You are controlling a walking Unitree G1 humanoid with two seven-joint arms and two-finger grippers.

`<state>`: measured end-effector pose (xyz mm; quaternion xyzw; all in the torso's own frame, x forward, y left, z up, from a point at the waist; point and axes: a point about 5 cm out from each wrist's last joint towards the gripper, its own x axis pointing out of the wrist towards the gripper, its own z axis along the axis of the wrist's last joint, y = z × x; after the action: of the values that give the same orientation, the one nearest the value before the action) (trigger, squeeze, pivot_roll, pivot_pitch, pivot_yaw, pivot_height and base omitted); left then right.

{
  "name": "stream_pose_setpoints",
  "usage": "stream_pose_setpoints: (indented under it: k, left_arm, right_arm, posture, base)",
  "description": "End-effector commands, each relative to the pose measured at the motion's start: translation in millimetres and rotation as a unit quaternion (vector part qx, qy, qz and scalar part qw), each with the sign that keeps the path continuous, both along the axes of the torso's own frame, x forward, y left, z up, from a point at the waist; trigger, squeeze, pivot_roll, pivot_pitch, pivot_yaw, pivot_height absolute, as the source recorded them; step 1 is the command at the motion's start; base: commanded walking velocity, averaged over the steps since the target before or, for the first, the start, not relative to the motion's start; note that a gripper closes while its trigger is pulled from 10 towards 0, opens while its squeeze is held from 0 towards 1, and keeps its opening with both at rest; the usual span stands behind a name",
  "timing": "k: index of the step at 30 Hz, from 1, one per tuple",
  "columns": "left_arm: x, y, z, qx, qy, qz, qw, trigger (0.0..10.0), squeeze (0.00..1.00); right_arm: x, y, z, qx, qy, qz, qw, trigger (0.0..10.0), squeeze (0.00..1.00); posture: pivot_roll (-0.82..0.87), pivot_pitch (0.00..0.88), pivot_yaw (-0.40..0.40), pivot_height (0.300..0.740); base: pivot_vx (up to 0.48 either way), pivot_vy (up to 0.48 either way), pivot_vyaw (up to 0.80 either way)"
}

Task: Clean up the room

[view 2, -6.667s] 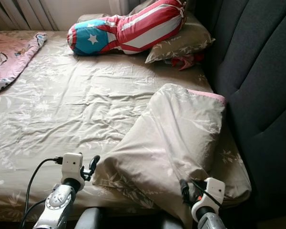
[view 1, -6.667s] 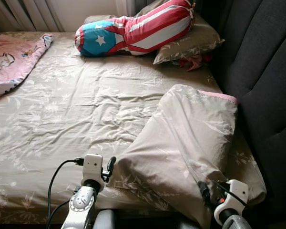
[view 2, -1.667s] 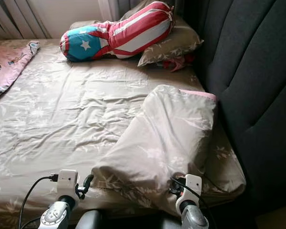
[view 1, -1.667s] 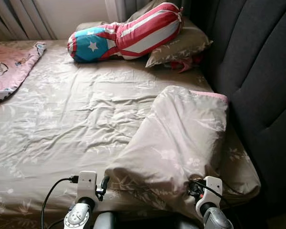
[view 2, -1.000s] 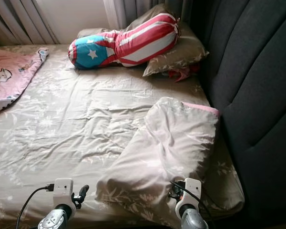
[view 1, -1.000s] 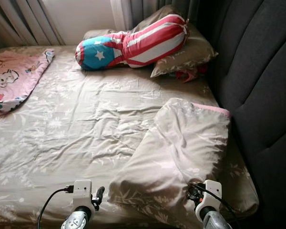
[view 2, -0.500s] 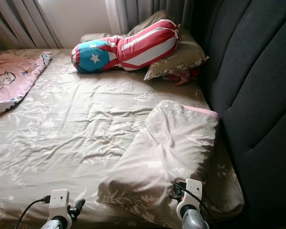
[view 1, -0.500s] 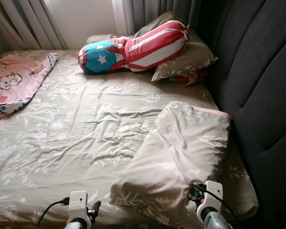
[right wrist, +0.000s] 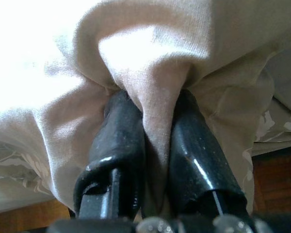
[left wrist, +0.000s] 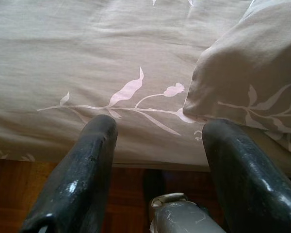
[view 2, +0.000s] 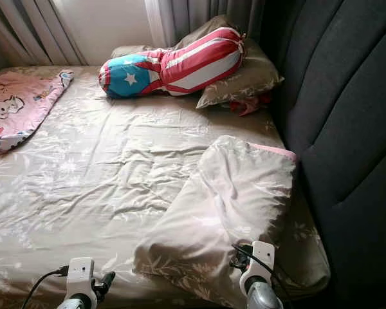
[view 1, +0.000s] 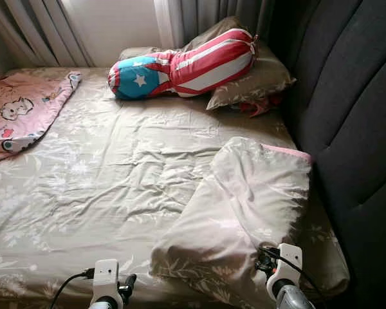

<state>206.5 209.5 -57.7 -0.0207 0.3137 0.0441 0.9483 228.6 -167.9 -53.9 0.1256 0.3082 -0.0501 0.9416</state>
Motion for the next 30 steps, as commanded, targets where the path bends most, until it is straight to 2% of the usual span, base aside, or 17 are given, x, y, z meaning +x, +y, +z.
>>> stream_pose_setpoints:
  k: [1,7,8,9,10,22,30]
  left_arm:
    - [-3.3,1.1,-2,0.001,0.006,0.002,1.000,10.0,0.00]
    - [-3.2,1.1,-2,0.001,0.006,0.002,1.000,10.0,0.00]
    - [-3.9,1.3,-2,0.002,0.006,-0.001,1.000,10.0,0.00]
    - [-4.7,1.2,-3,0.003,0.005,-0.005,1.000,10.0,0.00]
    - [-4.8,0.9,-3,0.003,0.005,-0.006,1.000,10.0,0.00]
    - [-4.8,0.2,-3,0.004,0.003,-0.009,1.000,10.0,0.00]
    - [-6.2,-0.2,-3,0.005,0.004,-0.009,1.000,10.0,0.00]
  right_arm:
    - [14.9,-4.7,13,-0.014,-0.042,-0.003,0.999,10.0,0.00]
    - [14.9,-4.7,13,-0.014,-0.042,-0.003,0.999,10.0,0.00]
    - [19.9,-24.8,21,-0.068,-0.058,-0.055,0.994,10.0,0.00]
    - [24.6,-50.0,34,-0.131,-0.081,-0.123,0.980,10.0,0.00]
    - [25.4,-55.3,36,-0.143,-0.086,-0.137,0.976,10.0,0.00]
    - [25.8,-51.9,36,-0.154,-0.087,-0.133,0.975,10.0,0.00]
    - [22.9,-69.3,38,-0.175,-0.077,-0.156,0.969,10.0,0.00]
  posture:
    - [-0.01,0.041,-0.039,0.740]
    - [-0.01,0.041,-0.039,0.740]
    - [-0.01,0.014,-0.037,0.740]
    - [-0.01,0.013,-0.037,0.740]
    - [-0.01,0.013,-0.037,0.740]
    - [-0.01,0.021,-0.036,0.740]
    - [-0.01,0.029,-0.036,0.740]
  base:
    - [0.000,0.000,0.00]
    - [0.000,0.000,0.00]
    - [0.000,-0.420,0.00]
    - [0.000,-0.446,0.00]
    - [0.000,-0.446,0.00]
    - [0.000,-0.462,0.00]
    - [0.000,-0.469,0.00]
